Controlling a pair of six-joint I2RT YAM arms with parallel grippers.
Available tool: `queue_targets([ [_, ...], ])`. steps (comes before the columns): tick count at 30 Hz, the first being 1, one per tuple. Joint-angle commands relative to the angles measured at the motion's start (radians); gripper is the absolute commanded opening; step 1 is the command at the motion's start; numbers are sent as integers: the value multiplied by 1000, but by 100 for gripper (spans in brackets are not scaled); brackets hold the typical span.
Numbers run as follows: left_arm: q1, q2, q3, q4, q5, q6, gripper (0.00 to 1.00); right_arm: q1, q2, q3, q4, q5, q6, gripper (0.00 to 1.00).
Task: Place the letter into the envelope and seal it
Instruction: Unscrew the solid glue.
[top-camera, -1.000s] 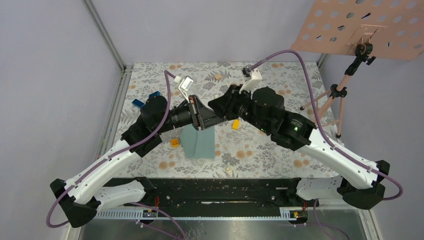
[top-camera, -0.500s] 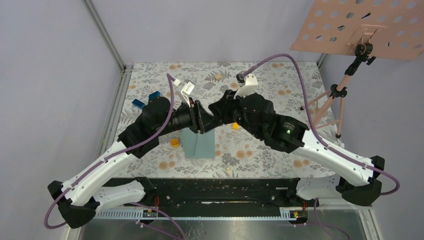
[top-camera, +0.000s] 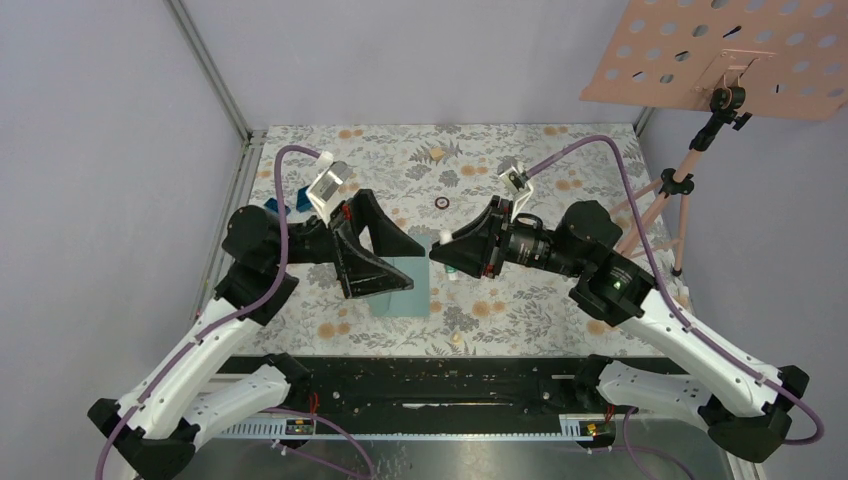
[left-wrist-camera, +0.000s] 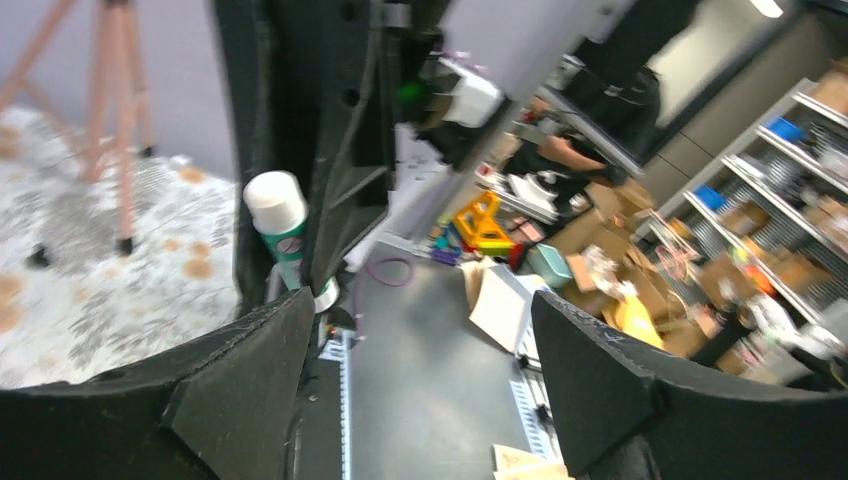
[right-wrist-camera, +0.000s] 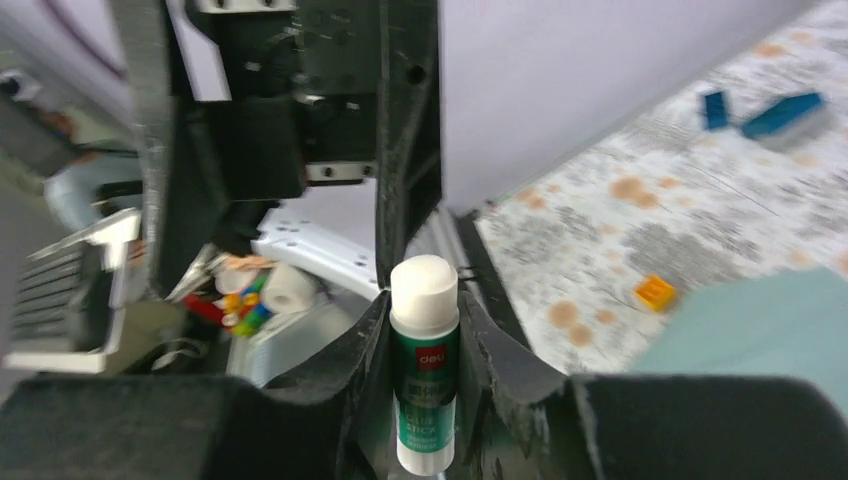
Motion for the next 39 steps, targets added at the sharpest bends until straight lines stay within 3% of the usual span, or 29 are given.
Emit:
queue_targets([
  [1,5,39,-92,620,199,-374,80,-27,16,-51,363,-277,151,0],
  [6,6,71,-129,873,188,-521,80,-38,72,-60,598,-298,264,0],
  [13,7,96,-128,860,202,-517,75,-48,147,-26,796,-310,374,0],
  [17,18,97,-139,846,196,-515,73,-48,145,-22,779,-299,358,0],
  [21,58,76,-144,806,166,-499,70,-48,97,-19,621,-228,244,0],
  [24,83,53,-136,663,134,-412,69,-48,46,-12,481,-158,147,0],
  [27,84,59,-126,586,133,-375,69,-48,32,4,453,-159,125,0],
  [29,83,84,-136,683,141,-454,70,-47,53,18,474,-192,146,0],
  [36,79,234,-173,1305,138,-884,71,-47,159,31,711,-278,316,0],
  [39,64,274,-170,1359,141,-934,70,-47,196,26,786,-283,362,0],
])
